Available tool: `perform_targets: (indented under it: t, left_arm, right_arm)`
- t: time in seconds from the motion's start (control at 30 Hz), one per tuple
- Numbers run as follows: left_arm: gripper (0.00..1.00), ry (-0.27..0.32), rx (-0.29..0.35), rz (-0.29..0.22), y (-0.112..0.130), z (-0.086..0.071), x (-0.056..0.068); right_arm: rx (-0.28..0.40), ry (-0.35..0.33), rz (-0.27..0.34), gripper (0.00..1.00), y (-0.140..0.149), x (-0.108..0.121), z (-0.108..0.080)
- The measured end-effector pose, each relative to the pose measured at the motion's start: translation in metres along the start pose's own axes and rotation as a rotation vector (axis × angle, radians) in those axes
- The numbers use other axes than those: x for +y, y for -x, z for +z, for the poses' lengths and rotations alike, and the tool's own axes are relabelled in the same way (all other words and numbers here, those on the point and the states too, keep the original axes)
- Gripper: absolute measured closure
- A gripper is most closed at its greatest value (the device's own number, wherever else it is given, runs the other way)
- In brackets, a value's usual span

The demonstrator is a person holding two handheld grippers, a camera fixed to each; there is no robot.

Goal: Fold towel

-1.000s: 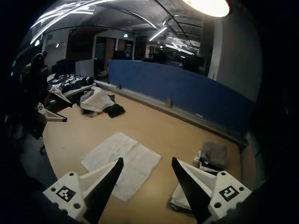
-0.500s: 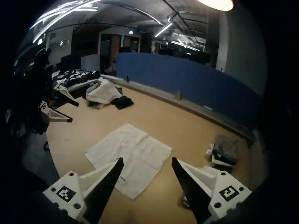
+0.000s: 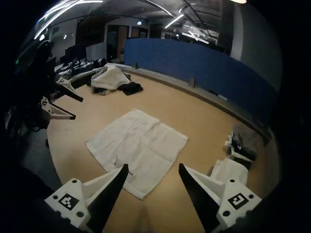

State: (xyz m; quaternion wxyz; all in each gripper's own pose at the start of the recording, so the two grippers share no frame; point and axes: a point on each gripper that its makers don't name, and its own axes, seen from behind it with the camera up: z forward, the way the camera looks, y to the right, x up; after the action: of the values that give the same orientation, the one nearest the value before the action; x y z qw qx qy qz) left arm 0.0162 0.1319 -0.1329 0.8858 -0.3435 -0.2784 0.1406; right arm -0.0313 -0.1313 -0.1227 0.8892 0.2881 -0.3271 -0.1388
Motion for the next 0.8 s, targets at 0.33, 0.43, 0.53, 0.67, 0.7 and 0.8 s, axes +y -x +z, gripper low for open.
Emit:
perform_targets:
  t: [0.33, 0.43, 0.53, 0.67, 0.7, 0.8]
  left_arm:
    - [0.03, 0.030, -0.041, 0.000, 0.033, 0.021, 0.015]
    - [0.03, 0.029, -0.046, -0.005, 0.039, 0.026, 0.016]
    - [0.04, 0.026, -0.049, -0.007, 0.045, 0.030, 0.016]
    - [0.03, 0.025, -0.058, -0.006, 0.054, 0.034, 0.017]
    - [0.03, 0.025, -0.061, -0.006, 0.056, 0.035, 0.018]
    - [0.04, 0.026, -0.065, -0.007, 0.061, 0.037, 0.019]
  right_arm:
    - [-0.037, -0.031, 0.017, 0.00, 0.033, -0.011, 0.024]
    - [-0.048, -0.036, 0.016, 0.00, 0.042, -0.012, 0.030]
    - [-0.061, -0.041, 0.016, 0.00, 0.053, -0.014, 0.036]
    - [-0.083, -0.049, 0.025, 0.00, 0.068, -0.017, 0.043]
    - [-0.087, -0.050, 0.028, 0.00, 0.071, -0.017, 0.045]
    - [-0.099, -0.046, 0.033, 0.00, 0.080, -0.018, 0.049]
